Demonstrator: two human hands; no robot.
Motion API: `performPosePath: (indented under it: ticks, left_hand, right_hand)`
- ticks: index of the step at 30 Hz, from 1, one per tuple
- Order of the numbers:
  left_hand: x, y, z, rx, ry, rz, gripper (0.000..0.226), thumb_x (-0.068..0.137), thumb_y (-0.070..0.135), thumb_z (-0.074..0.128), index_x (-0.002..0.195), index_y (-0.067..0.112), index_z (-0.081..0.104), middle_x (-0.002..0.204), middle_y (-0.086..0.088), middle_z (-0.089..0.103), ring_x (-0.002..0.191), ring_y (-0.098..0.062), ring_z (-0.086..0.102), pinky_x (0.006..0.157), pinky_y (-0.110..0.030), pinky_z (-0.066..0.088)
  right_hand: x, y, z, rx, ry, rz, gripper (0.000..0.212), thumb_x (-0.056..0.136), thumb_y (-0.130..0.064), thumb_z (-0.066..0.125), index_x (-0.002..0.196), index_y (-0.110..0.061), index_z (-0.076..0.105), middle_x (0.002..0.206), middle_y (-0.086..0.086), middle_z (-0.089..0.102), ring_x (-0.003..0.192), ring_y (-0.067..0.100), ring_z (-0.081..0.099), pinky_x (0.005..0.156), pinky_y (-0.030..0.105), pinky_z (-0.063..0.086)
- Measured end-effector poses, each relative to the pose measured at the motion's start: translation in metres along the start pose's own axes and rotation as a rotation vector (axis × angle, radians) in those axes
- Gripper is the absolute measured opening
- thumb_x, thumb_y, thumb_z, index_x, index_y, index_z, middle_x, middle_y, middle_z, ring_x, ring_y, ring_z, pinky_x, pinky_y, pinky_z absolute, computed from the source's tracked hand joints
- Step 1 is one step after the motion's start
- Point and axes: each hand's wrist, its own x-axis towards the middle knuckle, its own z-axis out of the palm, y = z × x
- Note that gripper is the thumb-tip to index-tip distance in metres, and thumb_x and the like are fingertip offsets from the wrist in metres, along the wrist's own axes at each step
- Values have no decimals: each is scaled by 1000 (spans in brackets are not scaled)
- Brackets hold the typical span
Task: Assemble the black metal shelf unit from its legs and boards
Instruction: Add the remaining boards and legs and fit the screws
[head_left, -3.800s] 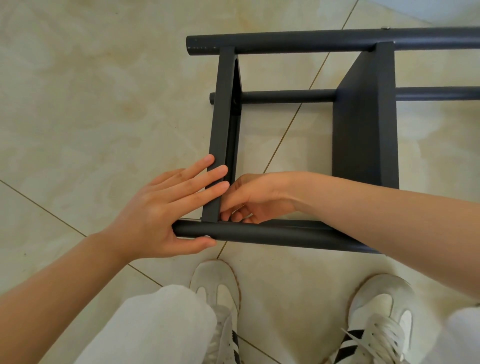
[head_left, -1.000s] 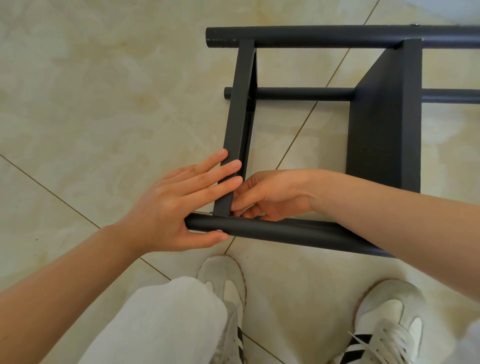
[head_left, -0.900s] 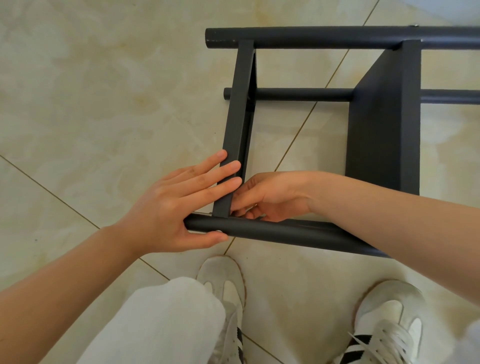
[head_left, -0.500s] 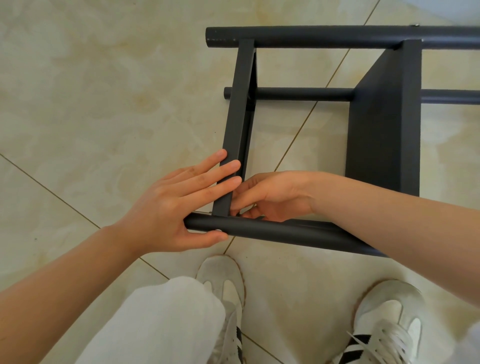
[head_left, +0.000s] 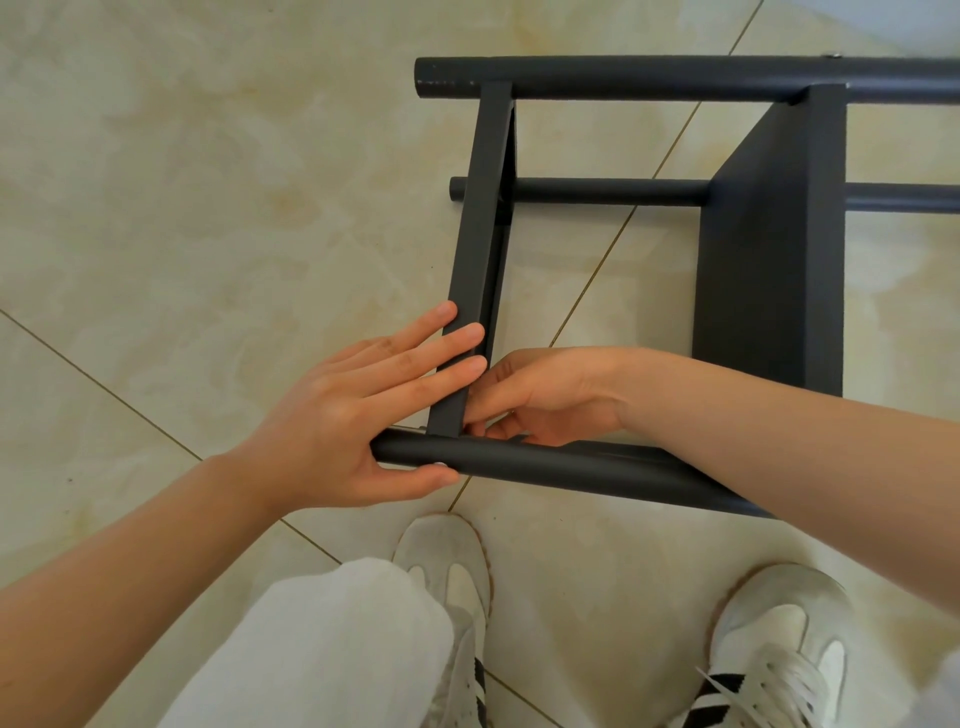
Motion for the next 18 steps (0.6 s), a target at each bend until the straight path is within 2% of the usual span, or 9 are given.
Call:
performPosePath:
  ticks: [2, 7, 10, 14, 18]
  left_hand:
    - [0, 0, 0, -1, 6, 2, 65, 94, 50, 63, 143, 9, 49, 155, -10, 42, 149, -28, 32, 107, -34, 44]
    - [0, 0, 0, 0, 9, 5, 64, 94, 48, 64, 142, 8, 49, 155, -11, 42, 149, -29, 32, 109, -34, 43]
    - [0, 0, 0, -3, 6, 4, 65, 94, 48, 64, 143, 8, 49, 155, -11, 42, 149, -29, 32, 109, -36, 44]
    - [0, -1, 0, 1, 4, 1, 65, 94, 49, 64, 143, 8, 49, 155, -10, 42, 149, -29, 32, 109, -36, 44]
    - [0, -1, 0, 5, 1, 3, 65, 94, 49, 64, 143, 9, 48, 156, -9, 41, 149, -29, 32, 110, -33, 42]
  right_hand:
    - [2, 0, 2, -44, 49, -5, 13, 93, -22, 65, 96, -10, 71, 88, 7, 67, 91, 22, 61, 100, 41, 49]
    - [-1, -1, 0, 25, -18, 3, 27, 94, -20, 62, 119, -8, 67, 111, 10, 66, 104, 24, 63, 105, 45, 47]
    - [-2, -1, -1, 35, -18, -9, 20, 94, -15, 61, 112, -8, 68, 109, 12, 64, 102, 25, 61, 106, 46, 46]
    - [1, -2, 1, -46, 47, 0, 21, 93, -20, 64, 109, -7, 70, 102, 12, 65, 97, 24, 61, 105, 45, 48]
    - [1, 0, 0, 7, 3, 3, 26, 93, -18, 63, 116, -7, 67, 116, 16, 66, 104, 25, 62, 107, 48, 45]
